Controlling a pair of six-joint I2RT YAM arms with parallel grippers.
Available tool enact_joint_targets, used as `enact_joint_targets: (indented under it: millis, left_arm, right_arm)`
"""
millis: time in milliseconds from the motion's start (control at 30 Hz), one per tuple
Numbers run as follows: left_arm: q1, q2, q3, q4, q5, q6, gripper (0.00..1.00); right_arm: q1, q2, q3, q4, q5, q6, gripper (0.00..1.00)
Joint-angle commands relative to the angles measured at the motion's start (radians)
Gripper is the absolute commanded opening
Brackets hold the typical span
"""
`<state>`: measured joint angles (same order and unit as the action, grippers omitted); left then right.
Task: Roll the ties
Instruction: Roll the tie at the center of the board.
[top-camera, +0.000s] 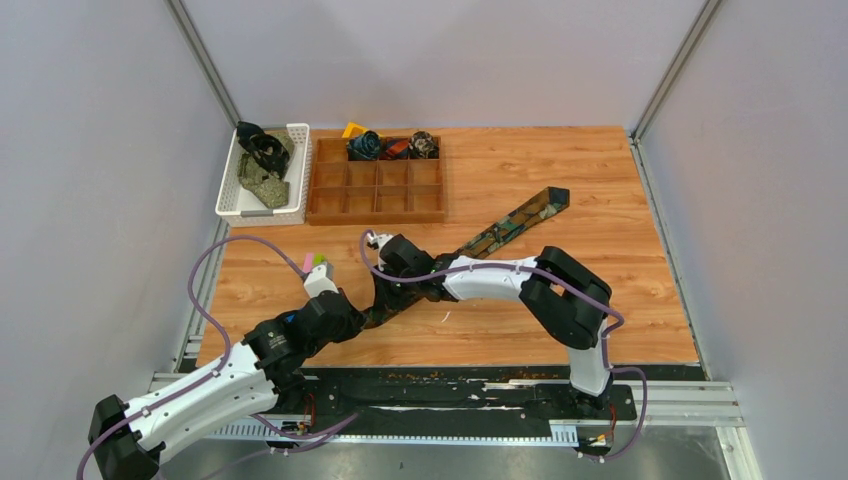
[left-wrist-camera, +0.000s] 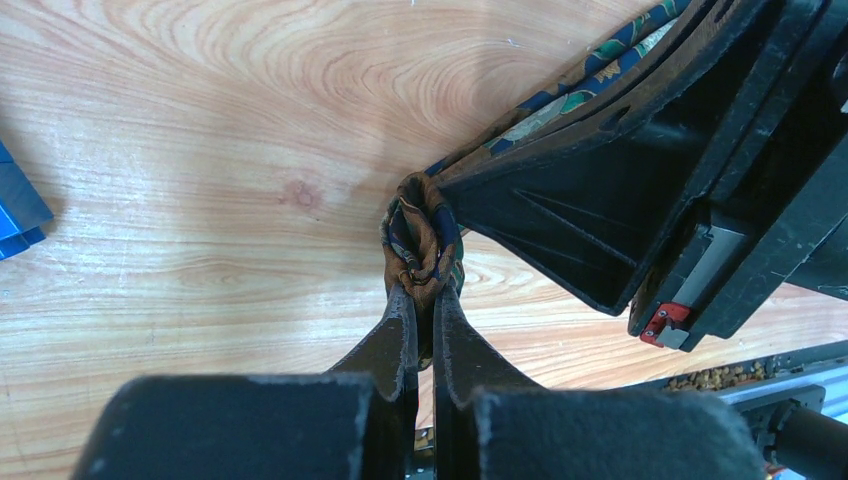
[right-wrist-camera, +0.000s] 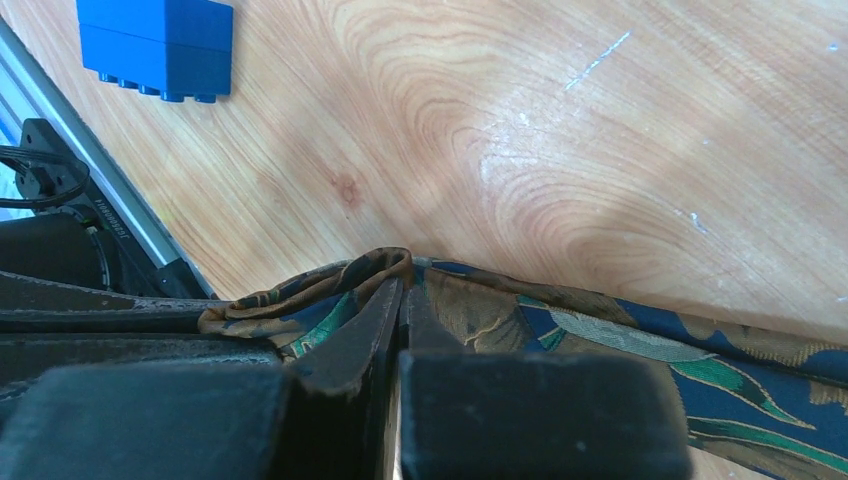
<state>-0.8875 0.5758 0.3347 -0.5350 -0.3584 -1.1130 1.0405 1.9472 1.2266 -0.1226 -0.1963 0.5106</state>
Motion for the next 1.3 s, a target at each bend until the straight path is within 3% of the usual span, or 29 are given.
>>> enact_joint_targets:
  millis: [0, 567, 1267]
  left_arm:
    - [0.002, -0.002, 0.009, 0.017, -0.003, 0.002, 0.0]
    - [0.009, 0.051, 0.047, 0.035, -0.002, 0.032, 0.0]
    - [0.026, 0.248, 0.12, 0.156, 0.033, 0.086, 0.0]
  right_arm:
    - [0.017, 0.0, 0.011, 0.038, -0.032, -0.013, 0.0]
    - [0.047, 0.002, -0.023, 0.054, -0.049, 0.006, 0.0]
    - [0.008, -0.002, -0.011, -0.011, -0.017, -0.038, 0.0]
